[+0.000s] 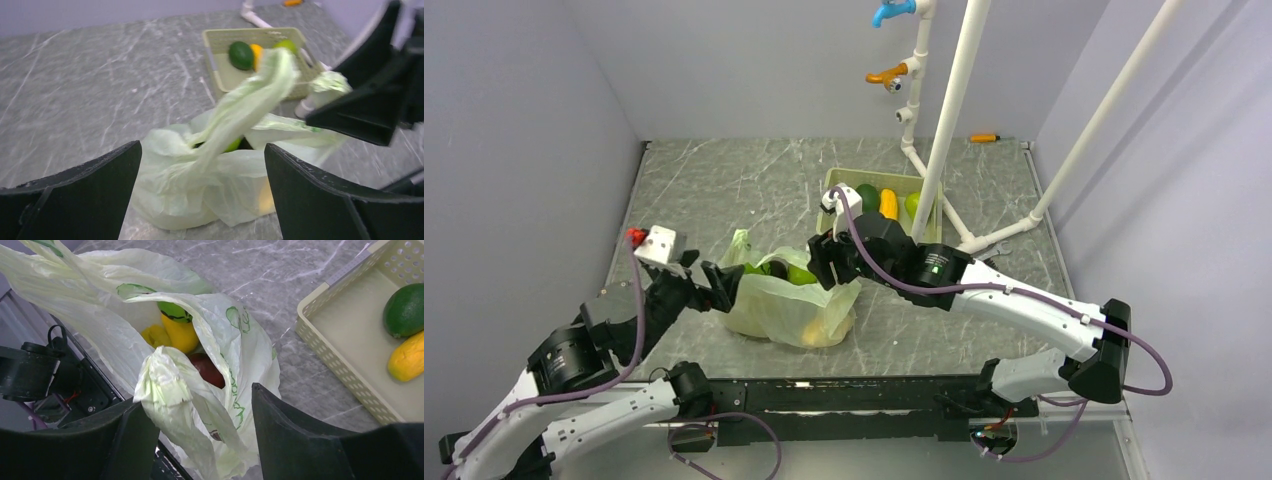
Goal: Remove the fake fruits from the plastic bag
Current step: Adjust the plastic bag at the center of the board.
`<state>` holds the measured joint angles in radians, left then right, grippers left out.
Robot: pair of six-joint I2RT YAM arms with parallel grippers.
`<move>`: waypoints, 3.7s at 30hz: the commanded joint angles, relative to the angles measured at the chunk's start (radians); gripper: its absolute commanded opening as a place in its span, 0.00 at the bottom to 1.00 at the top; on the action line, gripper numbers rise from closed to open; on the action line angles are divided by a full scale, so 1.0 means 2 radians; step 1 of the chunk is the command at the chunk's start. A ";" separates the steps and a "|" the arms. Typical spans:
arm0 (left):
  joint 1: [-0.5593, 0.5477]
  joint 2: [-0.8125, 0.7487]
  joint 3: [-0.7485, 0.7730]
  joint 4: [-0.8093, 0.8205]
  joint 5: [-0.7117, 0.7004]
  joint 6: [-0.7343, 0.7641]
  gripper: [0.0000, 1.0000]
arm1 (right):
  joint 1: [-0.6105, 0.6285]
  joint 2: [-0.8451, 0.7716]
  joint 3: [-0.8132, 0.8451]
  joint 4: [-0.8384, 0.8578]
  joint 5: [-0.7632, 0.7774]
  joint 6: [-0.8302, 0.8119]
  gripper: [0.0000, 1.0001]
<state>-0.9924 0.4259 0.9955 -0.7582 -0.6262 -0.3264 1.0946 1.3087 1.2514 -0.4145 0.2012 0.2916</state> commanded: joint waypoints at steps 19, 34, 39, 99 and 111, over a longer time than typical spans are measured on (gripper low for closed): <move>0.001 0.104 0.068 0.151 -0.162 0.209 0.00 | -0.015 0.005 0.081 0.018 0.065 -0.004 0.00; 0.095 0.104 0.121 0.287 -0.200 0.346 0.00 | -0.158 0.170 0.284 0.129 -0.157 0.055 0.00; 0.095 0.028 0.124 0.049 -0.148 0.079 0.00 | -0.158 0.133 0.188 0.153 -0.163 0.060 0.00; 0.095 -0.174 0.125 -0.192 0.234 -0.098 0.37 | 0.063 0.048 -0.121 0.235 0.032 0.392 0.01; 0.084 0.090 0.298 -0.181 0.202 0.093 0.89 | 0.063 0.023 -0.135 0.253 -0.011 0.283 0.00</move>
<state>-0.8162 0.3824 1.6127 -1.1210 -0.1795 -0.3317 1.2186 1.3907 0.9310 0.0551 0.2115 0.9604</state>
